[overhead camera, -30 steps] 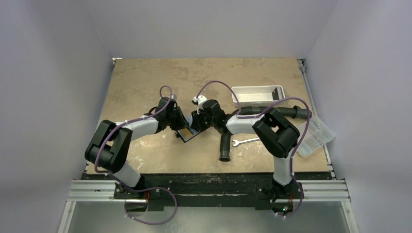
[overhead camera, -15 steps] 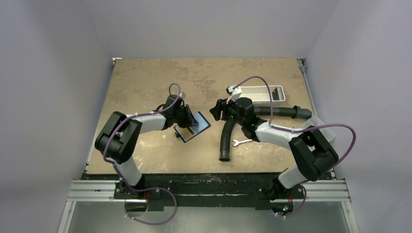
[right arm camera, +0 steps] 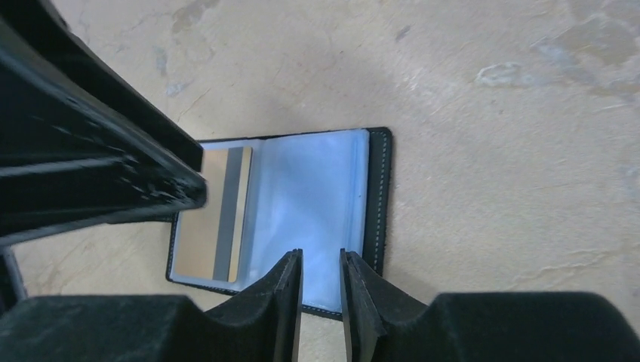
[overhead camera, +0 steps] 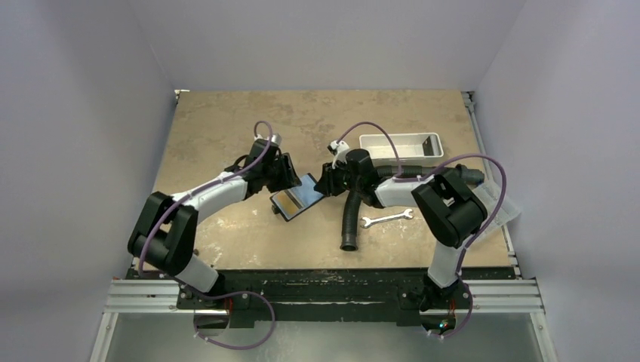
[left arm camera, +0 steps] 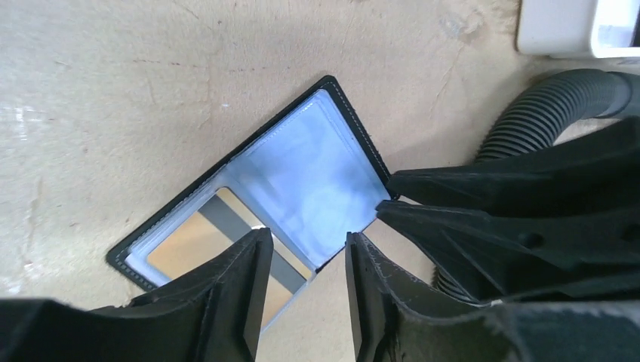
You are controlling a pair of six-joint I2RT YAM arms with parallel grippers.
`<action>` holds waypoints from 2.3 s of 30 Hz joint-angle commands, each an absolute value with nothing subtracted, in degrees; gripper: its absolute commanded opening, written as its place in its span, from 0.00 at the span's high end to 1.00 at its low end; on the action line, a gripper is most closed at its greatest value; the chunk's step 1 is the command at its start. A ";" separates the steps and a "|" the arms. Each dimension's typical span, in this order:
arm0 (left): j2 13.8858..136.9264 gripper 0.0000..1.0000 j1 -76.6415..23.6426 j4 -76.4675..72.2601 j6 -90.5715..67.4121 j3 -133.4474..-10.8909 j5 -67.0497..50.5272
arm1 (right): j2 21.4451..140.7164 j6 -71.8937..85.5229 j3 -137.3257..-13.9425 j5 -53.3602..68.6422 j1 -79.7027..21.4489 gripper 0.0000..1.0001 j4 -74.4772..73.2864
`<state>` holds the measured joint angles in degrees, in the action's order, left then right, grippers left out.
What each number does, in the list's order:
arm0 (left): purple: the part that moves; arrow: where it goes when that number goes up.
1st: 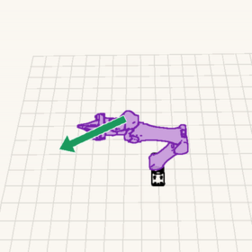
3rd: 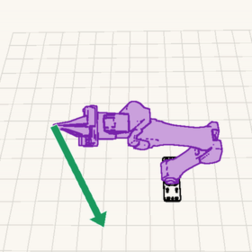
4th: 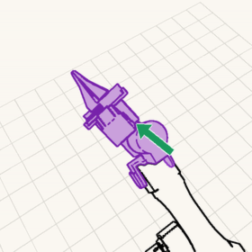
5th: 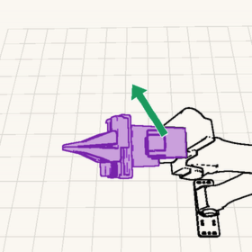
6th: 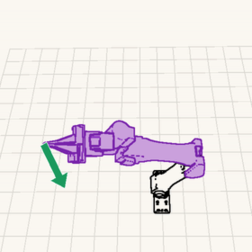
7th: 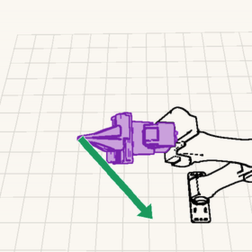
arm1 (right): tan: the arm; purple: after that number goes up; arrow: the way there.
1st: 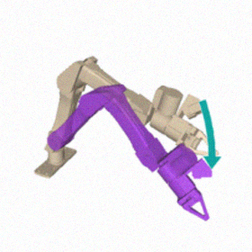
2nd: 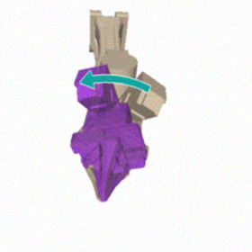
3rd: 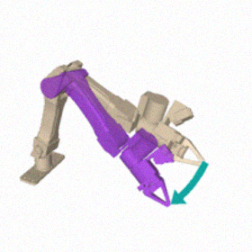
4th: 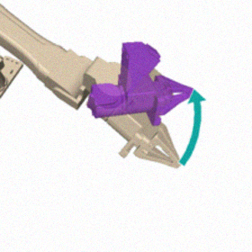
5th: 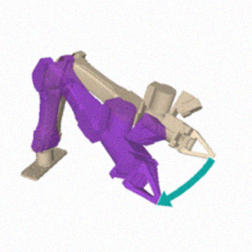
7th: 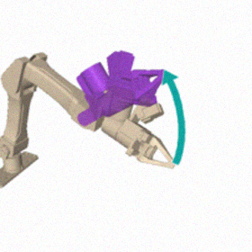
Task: Put the credit cards into the card holder
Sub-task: Open the card holder at the center of the board, then pick up the credit card from the storage box.
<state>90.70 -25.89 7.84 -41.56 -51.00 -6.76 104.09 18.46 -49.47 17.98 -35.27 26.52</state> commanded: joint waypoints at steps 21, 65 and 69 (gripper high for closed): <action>80.10 0.45 -24.20 19.36 -32.30 -55.24 -6.11 | 103.83 19.05 -54.73 16.23 -37.57 0.79 19.76; 85.60 0.15 -25.14 18.02 -23.40 -68.73 -18.43 | 116.39 -4.83 -95.68 -30.34 -2.92 0.13 -31.01; 85.91 0.15 -25.14 18.04 -23.40 -68.67 -18.43 | 118.20 -5.09 -96.47 -31.75 -2.83 0.17 -31.01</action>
<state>85.62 -24.88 20.25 -23.31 -68.64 -17.39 118.30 -4.64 -93.19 -28.51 -3.11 -30.87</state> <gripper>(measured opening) 0.850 0.846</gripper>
